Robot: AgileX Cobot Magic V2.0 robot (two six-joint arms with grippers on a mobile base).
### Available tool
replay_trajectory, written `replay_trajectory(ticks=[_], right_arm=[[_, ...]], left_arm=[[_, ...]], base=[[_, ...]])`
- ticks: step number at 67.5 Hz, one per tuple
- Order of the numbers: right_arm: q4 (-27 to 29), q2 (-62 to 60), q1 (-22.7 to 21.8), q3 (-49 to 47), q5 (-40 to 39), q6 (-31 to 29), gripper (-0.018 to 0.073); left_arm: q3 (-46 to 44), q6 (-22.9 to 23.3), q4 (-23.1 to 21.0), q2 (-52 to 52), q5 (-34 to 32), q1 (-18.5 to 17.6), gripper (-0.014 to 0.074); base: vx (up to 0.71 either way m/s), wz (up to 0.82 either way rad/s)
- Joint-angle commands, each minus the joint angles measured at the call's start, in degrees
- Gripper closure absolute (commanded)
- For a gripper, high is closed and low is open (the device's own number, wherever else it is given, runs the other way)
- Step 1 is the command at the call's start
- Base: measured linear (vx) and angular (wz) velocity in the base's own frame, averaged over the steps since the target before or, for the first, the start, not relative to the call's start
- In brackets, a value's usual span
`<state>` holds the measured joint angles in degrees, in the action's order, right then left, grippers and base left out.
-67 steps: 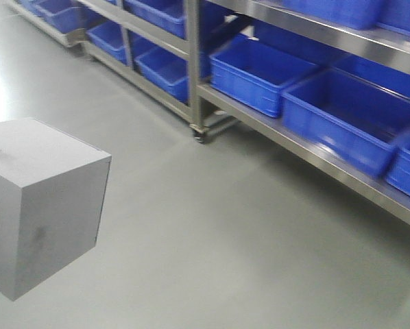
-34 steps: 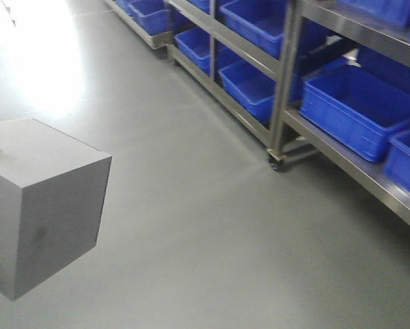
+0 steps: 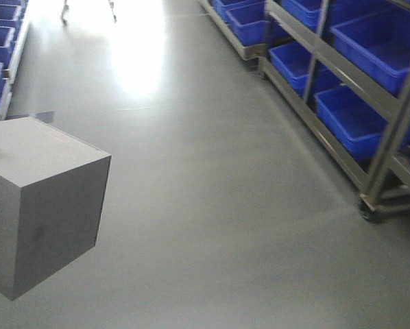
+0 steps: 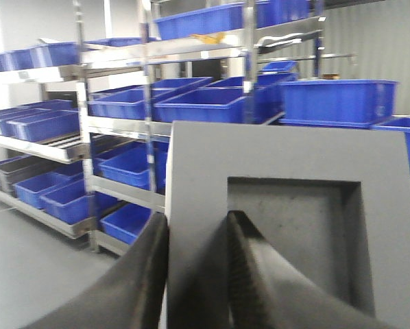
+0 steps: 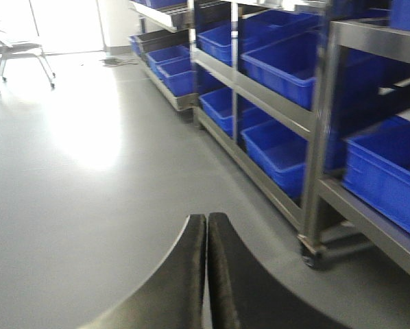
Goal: Sort gray base to blue bin
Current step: 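Drive down the aisle between shelves of blue bins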
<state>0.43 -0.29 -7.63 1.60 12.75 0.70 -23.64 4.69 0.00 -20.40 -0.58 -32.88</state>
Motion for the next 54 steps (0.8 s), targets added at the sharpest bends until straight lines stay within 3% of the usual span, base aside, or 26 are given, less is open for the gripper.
replay_trajectory(ticks=[1, 25, 54], right_arm=[[-0.4, 1.0, -0.4, 0.1, -4.3, -0.7, 0.0564], [-0.4, 1.0, -0.4, 0.1, -4.3, -0.7, 0.0564], [-0.4, 1.0, -0.4, 0.1, -4.3, -0.7, 0.0564]], left_arm=[[-1.6, 0.7, -0.6, -0.4, -6.3, -0.1, 0.0593], [-1.6, 0.7, -0.6, -0.4, -6.3, -0.1, 0.0593], [-1.6, 0.7, -0.6, -0.4, -6.3, -0.1, 0.0593]], base=[[0.37, 0.49], [0.38, 0.33], [0.43, 0.04]])
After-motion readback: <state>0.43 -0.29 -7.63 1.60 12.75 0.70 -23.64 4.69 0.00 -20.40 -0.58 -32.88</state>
